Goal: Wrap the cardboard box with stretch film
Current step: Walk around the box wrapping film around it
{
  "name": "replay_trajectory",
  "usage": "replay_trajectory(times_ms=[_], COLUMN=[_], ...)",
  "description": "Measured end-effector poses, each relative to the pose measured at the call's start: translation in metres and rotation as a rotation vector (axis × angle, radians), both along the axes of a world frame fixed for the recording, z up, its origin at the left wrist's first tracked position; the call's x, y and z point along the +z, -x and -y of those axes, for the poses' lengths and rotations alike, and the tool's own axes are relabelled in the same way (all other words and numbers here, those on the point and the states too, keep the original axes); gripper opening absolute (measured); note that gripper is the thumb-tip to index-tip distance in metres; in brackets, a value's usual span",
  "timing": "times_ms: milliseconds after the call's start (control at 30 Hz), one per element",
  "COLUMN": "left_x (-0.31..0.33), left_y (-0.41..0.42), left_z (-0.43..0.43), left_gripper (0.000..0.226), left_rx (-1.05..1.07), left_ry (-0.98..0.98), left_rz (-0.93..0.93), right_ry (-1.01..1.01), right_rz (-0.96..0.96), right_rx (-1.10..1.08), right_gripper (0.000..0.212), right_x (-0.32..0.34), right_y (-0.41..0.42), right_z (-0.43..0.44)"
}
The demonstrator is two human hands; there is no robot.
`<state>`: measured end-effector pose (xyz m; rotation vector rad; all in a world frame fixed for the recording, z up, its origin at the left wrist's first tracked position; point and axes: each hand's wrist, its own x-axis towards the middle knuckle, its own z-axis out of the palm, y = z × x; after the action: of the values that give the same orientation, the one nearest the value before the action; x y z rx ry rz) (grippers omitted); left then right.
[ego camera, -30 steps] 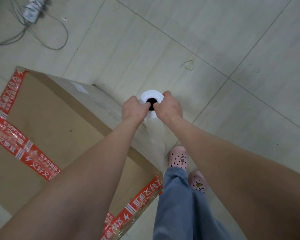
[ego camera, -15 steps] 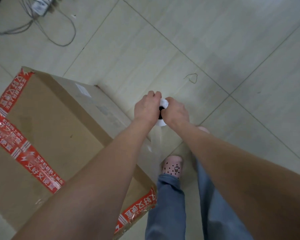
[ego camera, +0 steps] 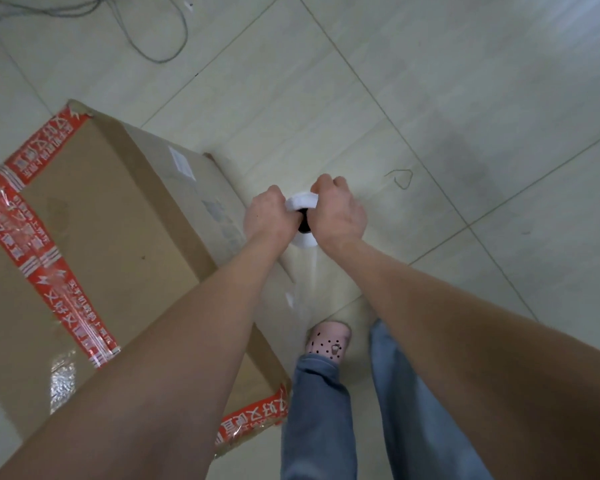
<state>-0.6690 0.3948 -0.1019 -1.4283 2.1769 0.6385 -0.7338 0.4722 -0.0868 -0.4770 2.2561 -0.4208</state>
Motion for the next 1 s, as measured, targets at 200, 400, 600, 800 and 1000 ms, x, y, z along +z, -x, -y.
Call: replay_trajectory(times_ms=[200,400,600,800,1000], left_x=[-0.002,0.009,0.011,0.009,0.007], left_y=[-0.015,-0.007,0.002,0.013,0.025], left_z=[0.025,0.018,0.017,0.025,0.047], left_gripper=[0.041,0.034,0.037,0.031,0.026], left_rx=[0.302,-0.033,-0.371,-0.509,-0.531], left_ry=[-0.024,0.036,0.09,0.094,0.039], left_rz=[0.001,0.02,0.073,0.088,0.092], right_ry=[-0.048,-0.054,-0.029,-0.06,-0.099], right_rz=[0.256,0.241,0.255,0.266,0.226], right_rx=[-0.127,-0.041,-0.014,0.027,0.069], right_gripper=[0.04,0.02,0.017,0.029,0.026], right_x=[-0.01,-0.006,-0.007,-0.005,-0.008], right_y=[-0.001,0.001,-0.003,0.005,0.016], right_z=[0.022,0.028,0.029,0.035,0.046])
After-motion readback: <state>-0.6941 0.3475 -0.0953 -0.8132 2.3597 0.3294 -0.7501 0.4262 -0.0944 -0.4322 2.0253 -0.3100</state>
